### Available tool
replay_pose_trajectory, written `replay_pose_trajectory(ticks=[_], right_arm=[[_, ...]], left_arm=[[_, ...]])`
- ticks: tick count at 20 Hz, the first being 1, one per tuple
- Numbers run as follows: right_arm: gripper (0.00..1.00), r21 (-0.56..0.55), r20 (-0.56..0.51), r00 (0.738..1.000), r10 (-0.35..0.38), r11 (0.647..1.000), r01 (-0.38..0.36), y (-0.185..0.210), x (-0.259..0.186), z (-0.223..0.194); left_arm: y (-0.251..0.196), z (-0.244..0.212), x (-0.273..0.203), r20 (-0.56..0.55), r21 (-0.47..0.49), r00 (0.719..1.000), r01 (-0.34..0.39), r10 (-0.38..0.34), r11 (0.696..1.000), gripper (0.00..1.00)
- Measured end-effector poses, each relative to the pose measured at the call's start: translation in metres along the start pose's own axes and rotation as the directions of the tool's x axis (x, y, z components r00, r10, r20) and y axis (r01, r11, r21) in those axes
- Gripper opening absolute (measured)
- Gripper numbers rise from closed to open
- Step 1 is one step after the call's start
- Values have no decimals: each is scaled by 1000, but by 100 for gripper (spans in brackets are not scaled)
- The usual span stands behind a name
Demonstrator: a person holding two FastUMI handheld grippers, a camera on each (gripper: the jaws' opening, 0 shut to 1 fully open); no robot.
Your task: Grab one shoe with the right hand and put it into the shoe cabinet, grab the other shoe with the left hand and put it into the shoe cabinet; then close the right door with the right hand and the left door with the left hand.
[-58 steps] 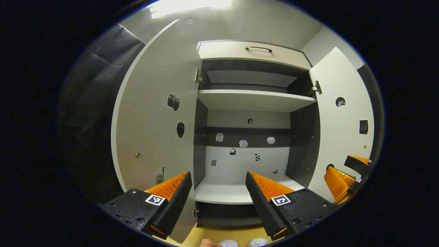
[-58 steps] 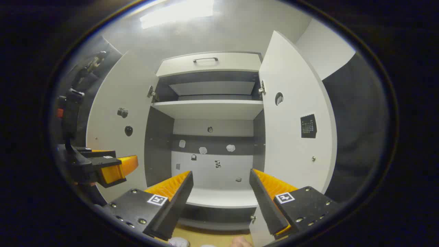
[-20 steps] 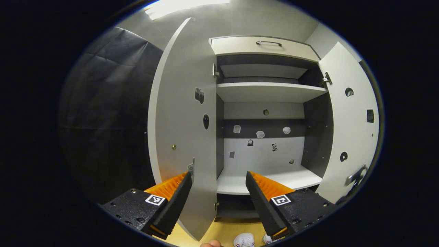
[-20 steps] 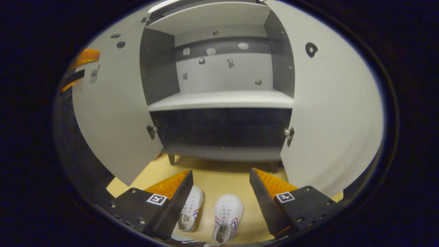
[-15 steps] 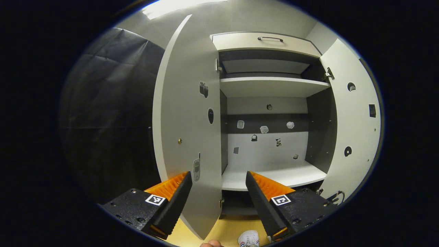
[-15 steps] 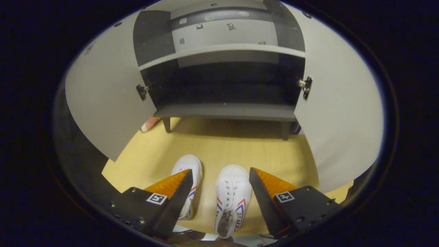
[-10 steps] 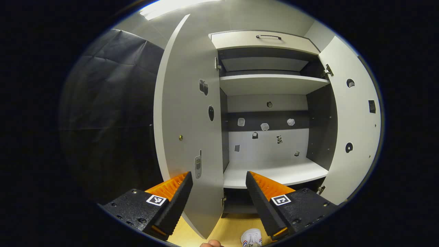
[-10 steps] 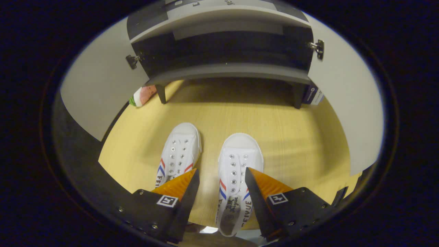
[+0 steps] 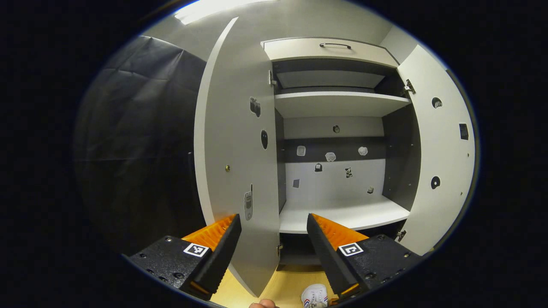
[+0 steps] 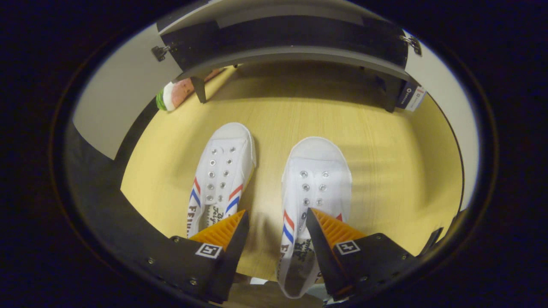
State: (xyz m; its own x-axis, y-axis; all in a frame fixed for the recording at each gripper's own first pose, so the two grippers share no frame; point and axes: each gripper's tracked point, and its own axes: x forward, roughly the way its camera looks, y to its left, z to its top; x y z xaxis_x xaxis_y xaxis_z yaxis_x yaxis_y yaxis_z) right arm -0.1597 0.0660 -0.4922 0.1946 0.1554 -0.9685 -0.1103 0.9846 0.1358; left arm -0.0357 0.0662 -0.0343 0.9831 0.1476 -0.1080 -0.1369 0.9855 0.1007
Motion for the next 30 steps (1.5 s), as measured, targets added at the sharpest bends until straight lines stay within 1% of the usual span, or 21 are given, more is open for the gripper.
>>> replay_pose_trajectory(ticks=[1, 2, 3, 4, 5, 6, 7, 8, 10, 11, 12, 13, 14, 16, 19, 22, 25, 27, 30], right_arm=[[81, -6, -6, 1000, -11, 1000, 11, -1, 2, 1], [74, -8, -22, 999, -28, 1000, 27, -4, 2, -1], [71, -6, -28, 999, -33, 999, 33, -8, 4, 0], [60, 0, -25, 999, -33, 999, 33, -6, 8, 0], [59, -5, -32, 999, -34, 999, 34, -7, 8, -2], [52, -27, -20, 996, -82, 996, 82, -16, 12, -2], [57, -18, -4, 995, -101, 995, 101, -24, 8, 0], [22, -29, 0, 995, -102, 994, 102, -20, 3, 0], [22, -65, -1, 995, -103, 993, 103, -20, 7, -1], [22, -56, 6, 994, -111, 992, 111, -20, 8, -1], [8, -68, 13, 995, -100, 993, 100, -20, 10, 1], [8, -56, 28, 995, -97, 994, 98, -18, 3, 5], [1, -43, 38, 995, -87, 995, 89, -20, 8, 2], [1, -7, 52, 995, -82, 997, 82, -20, 7, 3], [1, 24, 87, 993, -85, 996, 83, -24, -7, 10], [0, 73, 125, 991, -45, 997, 36, -19, -26, 22], [0, 76, 177, 984, -12, 997, -2, -9, -51, 40], [1, 67, 225, 974, 13, 997, -29, 1, -74, 59], [0, 54, 324, 945, 39, 997, -60, 13, -115, 102]], left_arm=[[0, 0, 0, 1, -1, 1000, 1, -1, 1000, 95], [0, 0, 0, 2, -2, 1000, 2, -2, 1000, 95], [0, 0, 0, 1, -4, 1000, 2, -2, 1000, 94], [0, 0, 0, 1, -5, 1000, 3, -3, 1000, 94], [0, 0, 0, 2, -7, 1000, 2, -2, 1000, 94], [0, 0, 0, 3, -8, 1000, 2, -2, 1000, 95], [0, 0, 0, 3, -9, 1000, 3, -3, 1000, 94], [-1, 0, 1, 1, -9, 1000, 3, -3, 1000, 95], [-1, 1, 1, 4, -14, 1000, 2, -2, 1000, 95], [-1, 0, 2, 3, -14, 1000, 3, -3, 1000, 94], [-1, 0, 2, 3, -13, 1000, 4, -4, 1000, 95], [-1, 0, 2, 2, -12, 1000, 4, -4, 1000, 95], [-1, 0, 2, 2, -13, 1000, 4, -4, 1000, 95], [-1, 0, 1, 0, -9, 1000, 6, -6, 1000, 95], [-1, 0, 1, -1, -10, 1000, 7, -7, 1000, 95], [-2, 0, 2, -1, -8, 1000, 8, -8, 1000, 95], [-1, 1, 1, 0, -8, 1000, 9, -9, 1000, 95], [-2, 0, 2, 0, -8, 1000, 10, -10, 1000, 95], [-2, 0, 2, 0, -8, 1000, 10, -10, 1000, 95]])
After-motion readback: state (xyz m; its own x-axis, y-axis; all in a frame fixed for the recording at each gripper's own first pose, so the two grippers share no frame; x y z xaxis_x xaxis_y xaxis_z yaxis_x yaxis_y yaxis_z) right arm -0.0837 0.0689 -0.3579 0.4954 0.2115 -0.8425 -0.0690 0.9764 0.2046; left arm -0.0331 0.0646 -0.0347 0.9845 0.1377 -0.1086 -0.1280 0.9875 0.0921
